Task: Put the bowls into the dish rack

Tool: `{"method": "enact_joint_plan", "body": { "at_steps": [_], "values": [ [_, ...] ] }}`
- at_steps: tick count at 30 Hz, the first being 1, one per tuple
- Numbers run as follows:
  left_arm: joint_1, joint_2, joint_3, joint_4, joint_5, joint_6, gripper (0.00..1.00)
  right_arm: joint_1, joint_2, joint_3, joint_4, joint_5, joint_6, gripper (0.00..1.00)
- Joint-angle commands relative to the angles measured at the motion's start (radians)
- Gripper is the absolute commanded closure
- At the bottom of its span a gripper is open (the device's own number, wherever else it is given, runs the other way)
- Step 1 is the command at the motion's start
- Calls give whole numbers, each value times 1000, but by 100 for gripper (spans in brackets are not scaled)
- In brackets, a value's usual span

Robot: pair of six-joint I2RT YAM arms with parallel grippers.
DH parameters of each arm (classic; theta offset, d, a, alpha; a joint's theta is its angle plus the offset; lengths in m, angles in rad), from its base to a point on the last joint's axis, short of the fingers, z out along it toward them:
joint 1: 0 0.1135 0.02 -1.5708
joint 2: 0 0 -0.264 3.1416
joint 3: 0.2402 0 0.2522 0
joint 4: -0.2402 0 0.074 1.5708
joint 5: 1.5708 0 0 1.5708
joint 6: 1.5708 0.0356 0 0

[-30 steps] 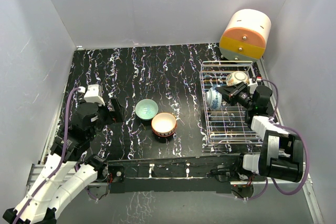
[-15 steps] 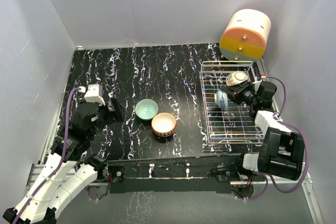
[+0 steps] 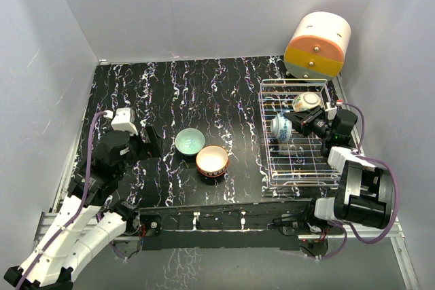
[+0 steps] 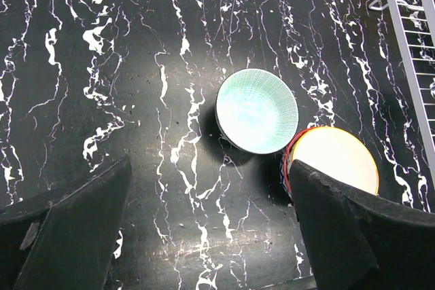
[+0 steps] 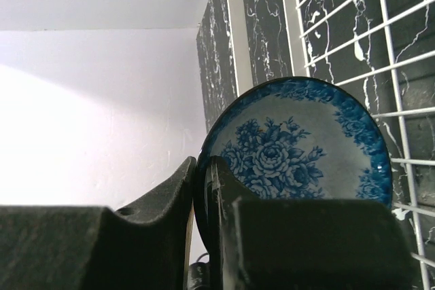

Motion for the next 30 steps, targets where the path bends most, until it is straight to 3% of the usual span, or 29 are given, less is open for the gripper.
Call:
{"method": "enact_joint_plan", "body": {
  "at_steps": [1, 8, 21, 30],
  "values": [
    [-4, 10, 32, 28, 20, -12, 3, 1, 17, -30, 142, -29, 136, 92],
    [-3, 17, 37, 31, 26, -15, 3, 4, 49, -60, 104, 6, 110, 91],
    [-4, 0, 31, 15, 12, -11, 3, -15, 76, -84, -107, 130, -57, 78],
    [-4, -10, 24, 12, 12, -10, 3, -17, 5, -46, -263, 285, -172, 77]
  ]
}}
